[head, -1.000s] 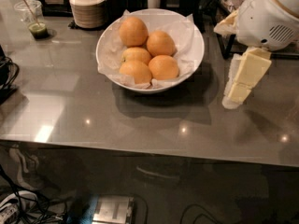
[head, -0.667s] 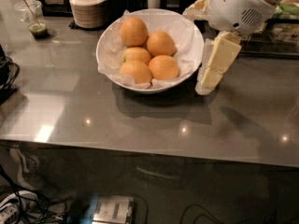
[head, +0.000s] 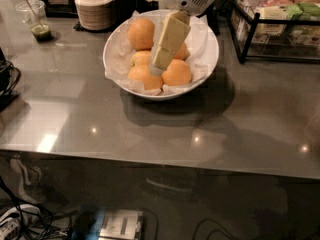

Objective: Pick orange from white bowl

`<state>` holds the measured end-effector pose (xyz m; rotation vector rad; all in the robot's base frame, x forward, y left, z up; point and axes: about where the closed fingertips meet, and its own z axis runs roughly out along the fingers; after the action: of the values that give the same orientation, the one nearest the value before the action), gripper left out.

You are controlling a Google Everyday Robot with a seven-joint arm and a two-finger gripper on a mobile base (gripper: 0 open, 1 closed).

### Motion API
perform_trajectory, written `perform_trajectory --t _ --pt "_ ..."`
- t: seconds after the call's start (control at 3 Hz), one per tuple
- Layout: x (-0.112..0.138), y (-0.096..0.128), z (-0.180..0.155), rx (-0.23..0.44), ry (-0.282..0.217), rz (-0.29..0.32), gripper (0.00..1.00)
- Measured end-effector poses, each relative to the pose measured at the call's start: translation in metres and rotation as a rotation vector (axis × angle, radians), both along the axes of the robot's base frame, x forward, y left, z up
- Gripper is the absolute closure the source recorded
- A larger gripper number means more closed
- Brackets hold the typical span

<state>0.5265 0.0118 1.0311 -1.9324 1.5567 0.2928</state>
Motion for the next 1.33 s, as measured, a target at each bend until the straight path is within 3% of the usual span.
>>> perform_trajectory --t 0.33,0.67,1.33 --pt "0.029 0.037 0.001 0.031 -0.008 -0.002 0.00" --pt "0.067 0.054 -0.009 0.021 0.003 -0.055 0.00" --pt "0.131 0.034 -0.024 -0.020 -0.009 -0.260 0.00"
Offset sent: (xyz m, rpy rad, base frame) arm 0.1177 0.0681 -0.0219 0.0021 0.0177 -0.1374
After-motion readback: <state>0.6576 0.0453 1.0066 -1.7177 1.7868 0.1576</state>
